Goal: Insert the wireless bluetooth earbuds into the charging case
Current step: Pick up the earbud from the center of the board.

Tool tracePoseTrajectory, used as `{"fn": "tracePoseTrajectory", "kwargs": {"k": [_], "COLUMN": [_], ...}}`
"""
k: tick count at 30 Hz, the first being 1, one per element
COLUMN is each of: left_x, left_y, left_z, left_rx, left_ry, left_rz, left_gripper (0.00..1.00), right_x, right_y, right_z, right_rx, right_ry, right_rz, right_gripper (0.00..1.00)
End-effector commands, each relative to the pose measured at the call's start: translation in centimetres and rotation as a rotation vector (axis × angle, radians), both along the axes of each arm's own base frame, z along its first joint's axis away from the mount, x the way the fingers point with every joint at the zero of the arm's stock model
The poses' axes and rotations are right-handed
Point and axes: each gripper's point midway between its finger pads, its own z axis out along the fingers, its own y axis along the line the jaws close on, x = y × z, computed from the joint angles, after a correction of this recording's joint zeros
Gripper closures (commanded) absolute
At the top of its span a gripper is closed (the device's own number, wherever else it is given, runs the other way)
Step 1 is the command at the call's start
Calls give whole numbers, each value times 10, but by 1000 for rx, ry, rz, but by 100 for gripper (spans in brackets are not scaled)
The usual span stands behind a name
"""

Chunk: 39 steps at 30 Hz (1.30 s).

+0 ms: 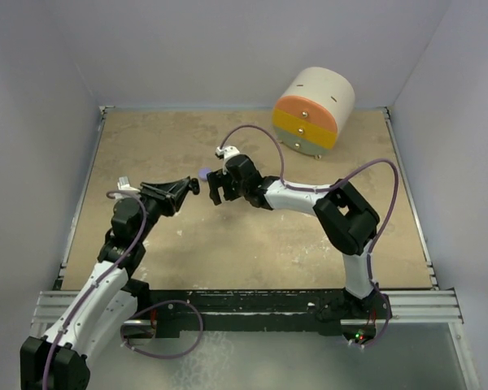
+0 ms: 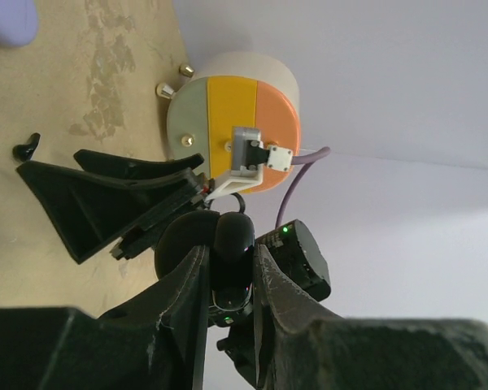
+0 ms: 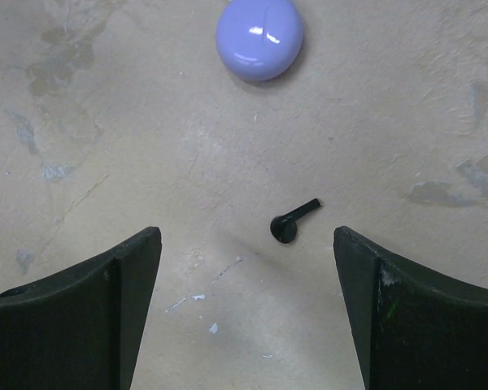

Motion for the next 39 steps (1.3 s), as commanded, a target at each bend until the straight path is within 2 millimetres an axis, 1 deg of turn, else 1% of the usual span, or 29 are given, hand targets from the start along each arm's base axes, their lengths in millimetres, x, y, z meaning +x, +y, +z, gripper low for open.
{"fn": "tracePoseTrajectory", "kwargs": {"k": [1,6,10,17,24,29,34,36,39], "left_x": [0,-3,-4,-7,-9,-10,-10,-11,-10], "left_y": [8,13,17,18,18,19,19,19,19], "left_z": [24,41,50,53,54,54,53,53,53], "left_rx": [9,58,81,81,78,76,79,78,78], "left_ry": [-49,-66,-75,-80,-82,-82,-80,-79,-78], "left_rz": [40,56,71,74,74,77,75,75,74], "left_gripper": [100,100,100,100,100,100,100,100,100], "right_x": [-10,-14,-15,-19,-25,-28,-25,-23,-23], "right_y": [16,15,15,24,39,54,61,61,55], "right_z": [-7,-17,-24,-35,-39,-34,-32,-22,7], "right_rx": [22,26,21,14,14,25,25,33,51], "right_ry": [7,28,38,53,62,57,49,26,-24], "right_rz": [33,16,19,38,66,85,80,70,47], "right_gripper": [12,12,12,12,12,12,12,14,14]}}
